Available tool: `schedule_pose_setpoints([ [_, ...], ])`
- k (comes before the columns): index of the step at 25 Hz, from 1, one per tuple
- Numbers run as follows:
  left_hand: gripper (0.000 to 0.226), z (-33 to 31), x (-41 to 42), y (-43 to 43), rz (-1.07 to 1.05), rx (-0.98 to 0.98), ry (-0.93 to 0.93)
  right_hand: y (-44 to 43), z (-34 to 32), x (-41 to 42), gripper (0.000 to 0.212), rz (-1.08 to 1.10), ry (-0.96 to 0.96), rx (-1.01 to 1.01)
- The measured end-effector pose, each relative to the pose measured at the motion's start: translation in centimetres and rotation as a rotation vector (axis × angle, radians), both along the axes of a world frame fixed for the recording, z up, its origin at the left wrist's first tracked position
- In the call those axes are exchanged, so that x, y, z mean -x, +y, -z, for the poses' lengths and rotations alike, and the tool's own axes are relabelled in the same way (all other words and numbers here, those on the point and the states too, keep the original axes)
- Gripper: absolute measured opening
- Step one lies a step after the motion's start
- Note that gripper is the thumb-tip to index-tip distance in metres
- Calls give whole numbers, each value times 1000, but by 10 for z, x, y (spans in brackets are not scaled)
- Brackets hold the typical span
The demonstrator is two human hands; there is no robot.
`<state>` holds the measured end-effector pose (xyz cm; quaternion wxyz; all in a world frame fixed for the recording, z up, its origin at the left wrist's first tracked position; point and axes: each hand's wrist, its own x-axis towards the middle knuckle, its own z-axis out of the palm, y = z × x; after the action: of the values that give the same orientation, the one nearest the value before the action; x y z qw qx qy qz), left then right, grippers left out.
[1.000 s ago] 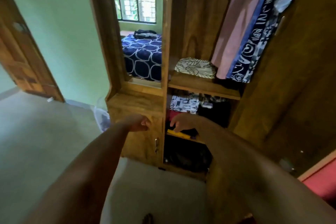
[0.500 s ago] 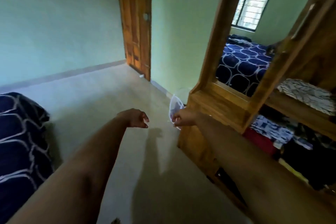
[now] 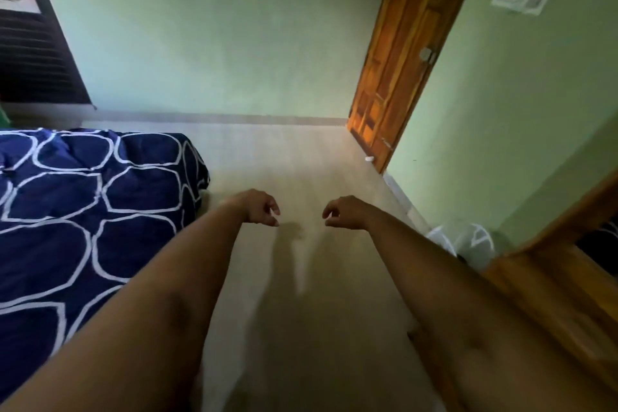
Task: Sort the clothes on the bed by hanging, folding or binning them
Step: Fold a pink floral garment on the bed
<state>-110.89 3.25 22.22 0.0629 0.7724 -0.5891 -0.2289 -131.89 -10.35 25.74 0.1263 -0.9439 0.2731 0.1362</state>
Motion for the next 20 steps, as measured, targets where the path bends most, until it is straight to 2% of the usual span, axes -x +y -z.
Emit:
schedule_pose_setpoints([
  [7,46,11,-120,-9,-121,-23,-15,-33,10,-130,37,-79,20,-46],
  [11,47,28,-170,-32,-166,-32,4,-69,22,-192,47,-125,24,-82],
  [17,46,46,-250,-113,-246,-50,51,-158,45,-281,50,-172,47,-75],
  [20,44,45,-292,-168,-309,-7,134,-222,45,-333,49,-215,53,-69],
])
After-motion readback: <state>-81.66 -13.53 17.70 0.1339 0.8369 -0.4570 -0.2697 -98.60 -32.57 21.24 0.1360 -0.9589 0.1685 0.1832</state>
